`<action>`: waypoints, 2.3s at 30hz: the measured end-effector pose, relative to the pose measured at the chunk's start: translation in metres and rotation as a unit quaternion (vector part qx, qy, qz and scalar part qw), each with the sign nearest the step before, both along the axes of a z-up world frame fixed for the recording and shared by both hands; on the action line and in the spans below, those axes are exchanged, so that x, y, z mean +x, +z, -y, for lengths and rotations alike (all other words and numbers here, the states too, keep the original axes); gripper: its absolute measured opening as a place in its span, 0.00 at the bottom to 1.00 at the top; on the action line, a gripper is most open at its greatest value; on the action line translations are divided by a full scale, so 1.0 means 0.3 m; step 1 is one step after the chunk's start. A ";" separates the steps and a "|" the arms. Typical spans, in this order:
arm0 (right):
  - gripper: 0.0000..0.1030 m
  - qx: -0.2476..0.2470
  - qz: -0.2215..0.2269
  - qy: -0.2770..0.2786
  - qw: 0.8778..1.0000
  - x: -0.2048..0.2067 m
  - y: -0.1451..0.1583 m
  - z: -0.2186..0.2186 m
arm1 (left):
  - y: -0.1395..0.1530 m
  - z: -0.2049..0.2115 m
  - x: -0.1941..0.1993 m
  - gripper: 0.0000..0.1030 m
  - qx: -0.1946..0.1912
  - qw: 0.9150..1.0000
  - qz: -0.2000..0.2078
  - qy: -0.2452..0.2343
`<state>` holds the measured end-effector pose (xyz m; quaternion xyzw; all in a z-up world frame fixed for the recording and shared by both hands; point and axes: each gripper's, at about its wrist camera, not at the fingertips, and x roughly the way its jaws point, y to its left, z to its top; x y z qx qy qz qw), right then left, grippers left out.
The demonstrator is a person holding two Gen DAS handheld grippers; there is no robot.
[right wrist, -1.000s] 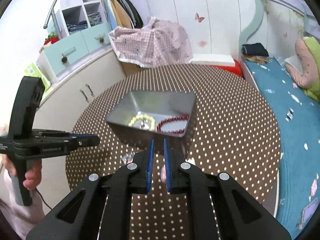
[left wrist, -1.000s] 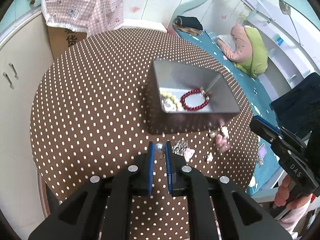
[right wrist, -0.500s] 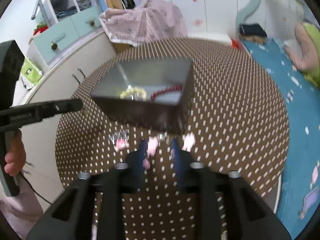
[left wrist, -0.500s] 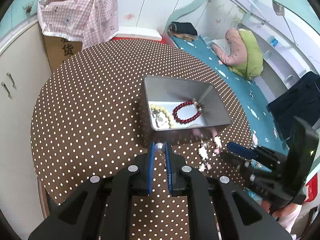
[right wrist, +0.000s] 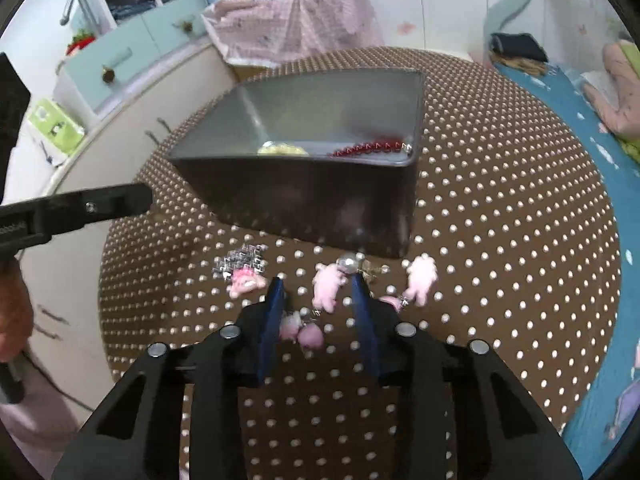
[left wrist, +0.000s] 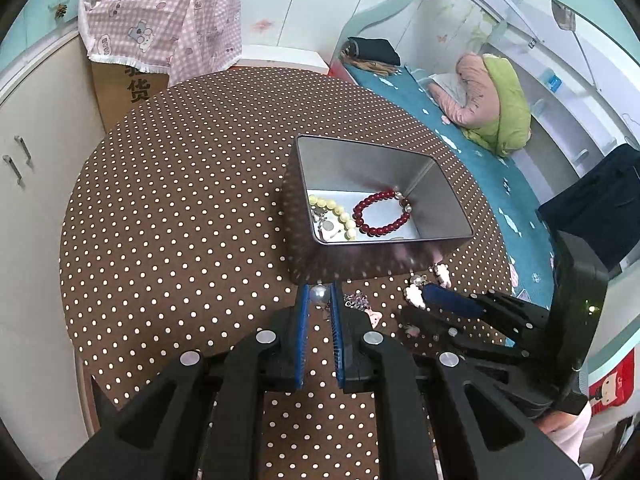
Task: Organize jewelry
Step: 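Grasp a pink charm from the table with the right tool, then lift the pink charm into the tin and open the right tool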
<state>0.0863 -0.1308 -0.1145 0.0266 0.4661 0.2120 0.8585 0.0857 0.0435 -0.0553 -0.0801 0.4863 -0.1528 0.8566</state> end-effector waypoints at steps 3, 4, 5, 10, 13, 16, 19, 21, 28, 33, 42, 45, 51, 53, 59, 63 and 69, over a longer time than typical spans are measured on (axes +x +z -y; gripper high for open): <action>0.15 -0.020 0.005 -0.011 1.000 0.002 -0.006 -0.001 | -0.003 -0.004 0.006 0.09 -0.001 1.000 -0.002 0.003; 0.14 -0.027 0.010 -0.012 1.000 0.002 -0.008 0.000 | -0.005 -0.006 0.008 0.09 -0.001 1.000 -0.003 0.003; 0.14 -0.025 0.009 -0.013 1.000 0.002 -0.011 0.006 | -0.006 -0.005 0.009 0.09 -0.002 1.000 -0.003 0.003; 0.14 -0.004 0.015 -0.019 1.000 -0.008 0.021 0.032 | -0.002 -0.003 0.006 0.09 -0.002 1.000 -0.002 0.002; 0.14 0.004 0.032 -0.023 0.999 -0.008 0.070 0.059 | 0.002 -0.007 0.007 0.09 -0.003 1.000 0.000 0.005; 0.14 0.009 0.047 -0.030 0.998 -0.012 0.118 0.076 | 0.011 -0.008 0.008 0.09 -0.003 1.000 0.003 0.005; 0.14 0.020 0.063 -0.033 0.997 -0.004 0.170 0.095 | 0.025 -0.002 0.014 0.09 -0.004 1.000 0.008 0.004; 0.14 0.017 0.079 -0.036 0.996 -0.001 0.205 0.098 | 0.042 0.007 0.019 0.09 -0.003 1.000 0.014 0.001; 0.14 0.033 0.110 -0.030 0.993 0.026 0.292 0.088 | 0.097 0.041 0.058 0.09 -0.007 0.999 0.034 -0.009; 0.14 0.038 0.120 -0.031 0.992 0.075 0.324 0.073 | 0.125 0.076 0.108 0.09 -0.011 0.999 0.040 -0.017; 0.16 0.039 0.113 -0.026 0.993 0.148 0.313 0.053 | 0.108 0.107 0.204 0.10 0.004 0.999 0.036 -0.014; 0.31 0.029 0.101 -0.031 0.994 0.164 0.298 0.057 | 0.089 0.103 0.215 0.15 0.015 1.000 0.025 -0.007; 0.67 0.030 0.104 -0.058 0.992 0.158 0.293 0.083 | 0.080 0.086 0.207 0.38 0.019 1.000 0.025 0.001; 0.67 0.023 0.103 -0.062 0.992 0.155 0.288 0.089 | 0.081 0.086 0.200 0.38 0.019 1.000 0.025 0.000; 0.67 0.026 0.101 -0.070 0.992 0.116 0.280 0.109 | 0.081 0.075 0.160 0.38 0.021 0.999 0.025 0.002; 0.67 0.023 0.104 -0.069 0.992 0.077 0.279 0.115 | 0.081 0.064 0.124 0.38 0.022 0.999 0.026 0.003; 0.67 0.019 0.101 -0.054 0.993 0.015 0.260 0.107 | 0.068 0.058 0.075 0.38 0.025 0.999 0.020 0.002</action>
